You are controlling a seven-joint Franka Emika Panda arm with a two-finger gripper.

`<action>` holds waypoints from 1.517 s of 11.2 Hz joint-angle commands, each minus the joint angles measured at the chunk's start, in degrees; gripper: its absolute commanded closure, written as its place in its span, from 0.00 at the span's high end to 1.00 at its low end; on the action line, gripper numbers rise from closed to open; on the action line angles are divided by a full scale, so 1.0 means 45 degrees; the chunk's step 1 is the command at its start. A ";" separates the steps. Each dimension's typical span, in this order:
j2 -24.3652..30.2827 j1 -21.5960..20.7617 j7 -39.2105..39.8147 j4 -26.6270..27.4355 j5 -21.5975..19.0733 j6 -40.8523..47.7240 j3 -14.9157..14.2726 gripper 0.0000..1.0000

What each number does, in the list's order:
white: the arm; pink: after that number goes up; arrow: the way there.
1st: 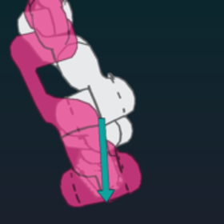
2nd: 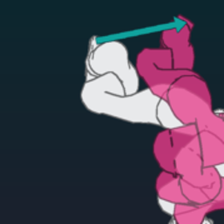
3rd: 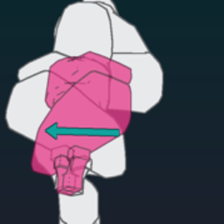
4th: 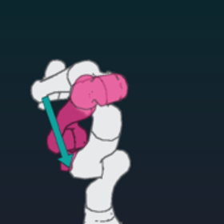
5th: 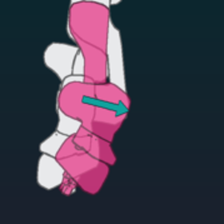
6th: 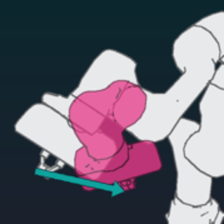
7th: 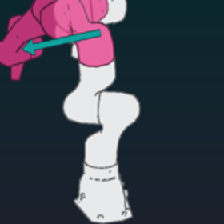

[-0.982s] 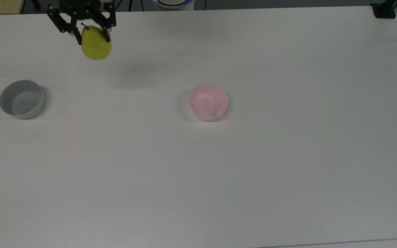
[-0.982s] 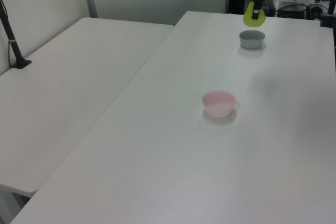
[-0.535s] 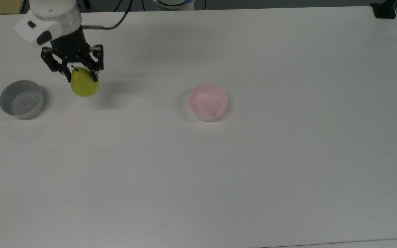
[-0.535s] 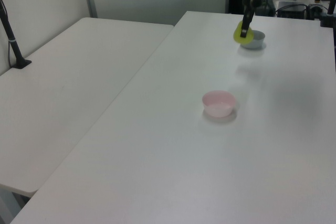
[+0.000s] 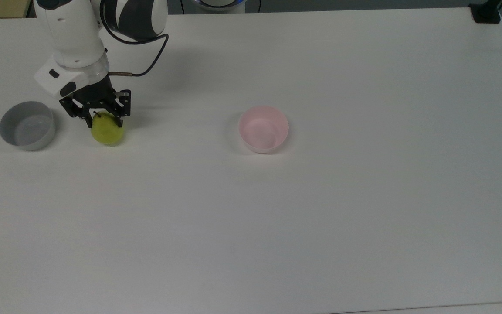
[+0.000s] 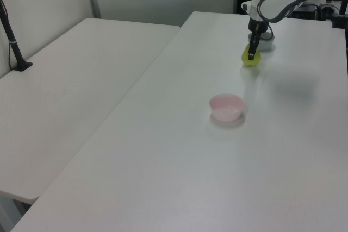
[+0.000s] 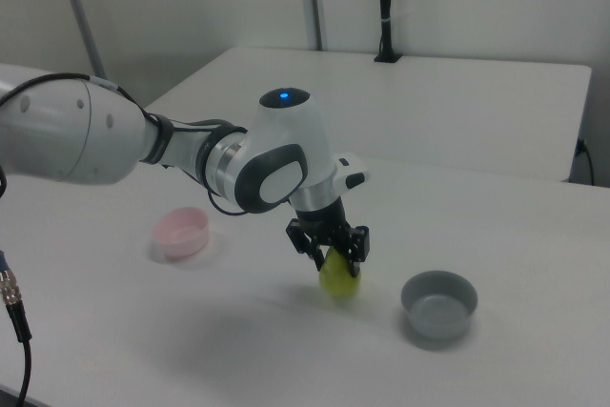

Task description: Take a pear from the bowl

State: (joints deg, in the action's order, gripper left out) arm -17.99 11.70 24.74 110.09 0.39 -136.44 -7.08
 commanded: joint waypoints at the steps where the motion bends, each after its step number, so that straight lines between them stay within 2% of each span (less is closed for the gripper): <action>1: 0.0092 -0.0256 0.0010 0.0224 0.0128 -0.0402 -0.0302 0.15; 3: 0.0072 -0.0198 -0.0010 0.0224 0.0128 -0.0324 -0.0321 0.75; 4: 0.0072 -0.0197 -0.0106 0.0224 0.0109 -0.0266 -0.0341 1.00; 6: 0.0131 -0.0197 -0.0670 0.0185 0.0109 -0.0130 -0.0341 1.00; 9: 0.0578 -0.0353 -0.1531 -0.0184 0.0109 0.1389 -0.0361 1.00; 12: 0.1164 -0.0471 -0.1669 -0.1392 0.0128 0.4236 -0.0361 1.00; 14: 0.1419 -0.0451 -0.1670 -0.2350 0.0128 0.6521 -0.0749 1.00; 17: 0.1867 -0.0471 -0.1806 -0.3503 -0.0007 0.8634 -0.0888 1.00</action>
State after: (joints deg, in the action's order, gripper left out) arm -11.21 10.60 18.45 97.80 0.39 -104.19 -10.15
